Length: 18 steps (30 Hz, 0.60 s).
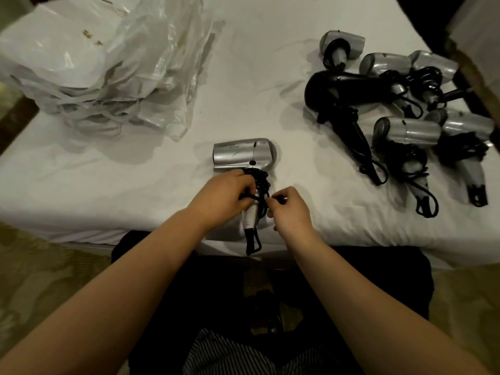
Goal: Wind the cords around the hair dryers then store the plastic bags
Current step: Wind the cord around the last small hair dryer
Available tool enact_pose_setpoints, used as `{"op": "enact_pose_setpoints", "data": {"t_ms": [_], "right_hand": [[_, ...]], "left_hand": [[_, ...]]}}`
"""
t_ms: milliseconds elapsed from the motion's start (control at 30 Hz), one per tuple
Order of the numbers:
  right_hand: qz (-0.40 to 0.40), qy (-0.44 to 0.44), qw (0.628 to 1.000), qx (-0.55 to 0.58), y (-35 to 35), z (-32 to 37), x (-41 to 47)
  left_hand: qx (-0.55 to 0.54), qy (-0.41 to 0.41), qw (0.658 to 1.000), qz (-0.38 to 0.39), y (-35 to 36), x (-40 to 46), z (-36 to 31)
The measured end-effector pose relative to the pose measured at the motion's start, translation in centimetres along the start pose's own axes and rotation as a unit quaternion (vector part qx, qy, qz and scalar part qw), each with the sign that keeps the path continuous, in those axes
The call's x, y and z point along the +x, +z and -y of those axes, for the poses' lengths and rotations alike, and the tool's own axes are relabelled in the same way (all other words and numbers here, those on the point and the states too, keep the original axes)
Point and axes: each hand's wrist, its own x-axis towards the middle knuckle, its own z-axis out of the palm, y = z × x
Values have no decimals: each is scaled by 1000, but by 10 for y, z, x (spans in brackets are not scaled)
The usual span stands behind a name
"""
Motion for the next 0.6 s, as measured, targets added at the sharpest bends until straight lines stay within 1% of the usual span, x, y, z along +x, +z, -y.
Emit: {"op": "enact_pose_setpoints", "data": {"t_ms": [67,133,200,267,367,400,467,533,600], "right_hand": [[-4,-30,999,41,-8,-3,-5],[-7,-44,995,88,-18,-7,-11],[-21,-18,989,148,-22,-11,-15],[-47,17,976,210,-24,-12,-14],[-72,43,959,270,-29,-4,-5],[-68,36,957,278,-33,-1,-2],[-43,-8,965,260,-38,7,0],[-12,-63,973,222,-39,10,-1],[4,-113,979,167,-39,9,-2]], "left_hand": [[-16,-23,999,22,-7,5,-1],[-30,-70,997,32,-10,11,-3],[-29,-109,993,44,-11,16,-8],[-30,-132,990,45,-9,21,-14],[-29,-138,990,20,-3,23,-19],[-34,-134,990,15,-2,23,-20],[-52,-120,991,12,2,19,-20],[-89,-115,989,11,4,18,-18],[-150,-131,980,10,4,18,-16]]}}
